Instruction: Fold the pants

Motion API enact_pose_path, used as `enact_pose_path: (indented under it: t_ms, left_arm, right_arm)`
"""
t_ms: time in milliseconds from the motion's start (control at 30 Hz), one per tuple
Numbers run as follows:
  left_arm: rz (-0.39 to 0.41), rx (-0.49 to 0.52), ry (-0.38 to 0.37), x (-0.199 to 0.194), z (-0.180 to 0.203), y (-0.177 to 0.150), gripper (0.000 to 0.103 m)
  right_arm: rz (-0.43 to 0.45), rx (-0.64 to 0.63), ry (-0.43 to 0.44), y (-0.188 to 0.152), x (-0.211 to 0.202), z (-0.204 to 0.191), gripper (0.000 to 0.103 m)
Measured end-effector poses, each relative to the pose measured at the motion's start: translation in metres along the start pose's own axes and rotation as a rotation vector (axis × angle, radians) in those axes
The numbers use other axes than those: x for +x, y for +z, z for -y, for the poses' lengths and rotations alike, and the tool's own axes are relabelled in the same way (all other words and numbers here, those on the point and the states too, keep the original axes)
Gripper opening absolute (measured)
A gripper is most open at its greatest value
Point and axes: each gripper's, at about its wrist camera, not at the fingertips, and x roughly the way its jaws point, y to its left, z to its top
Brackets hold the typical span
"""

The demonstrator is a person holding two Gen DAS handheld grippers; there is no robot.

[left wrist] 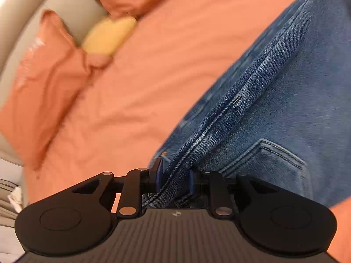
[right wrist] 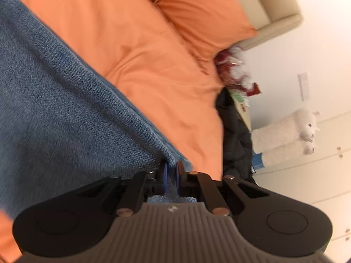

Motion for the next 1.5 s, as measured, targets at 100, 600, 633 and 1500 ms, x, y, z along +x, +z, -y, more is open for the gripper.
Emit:
enact_pose_path:
  t_ms: [100,600,633,1500]
  left_arm:
    - [-0.023,0.002,-0.031,0.030,0.001,-0.003,0.026]
    - [0.151,-0.090,-0.006,-0.019,-0.031,-0.017,0.027]
    - [0.130,-0.095,-0.010,-0.013,-0.036,-0.010,0.027]
    - [0.048,-0.296,0.041,-0.035,-0.066,-0.048,0.071]
  right_arm:
    - [-0.022,-0.033,0.025,0.009,0.028,-0.018,0.000]
    - [0.080,-0.006,-0.056,0.000,0.016,-0.013,0.000]
    - [0.080,0.003,-0.065,0.006,0.017,-0.014,0.000]
    - [0.009,0.388,0.221,0.016,-0.007,-0.001,0.054]
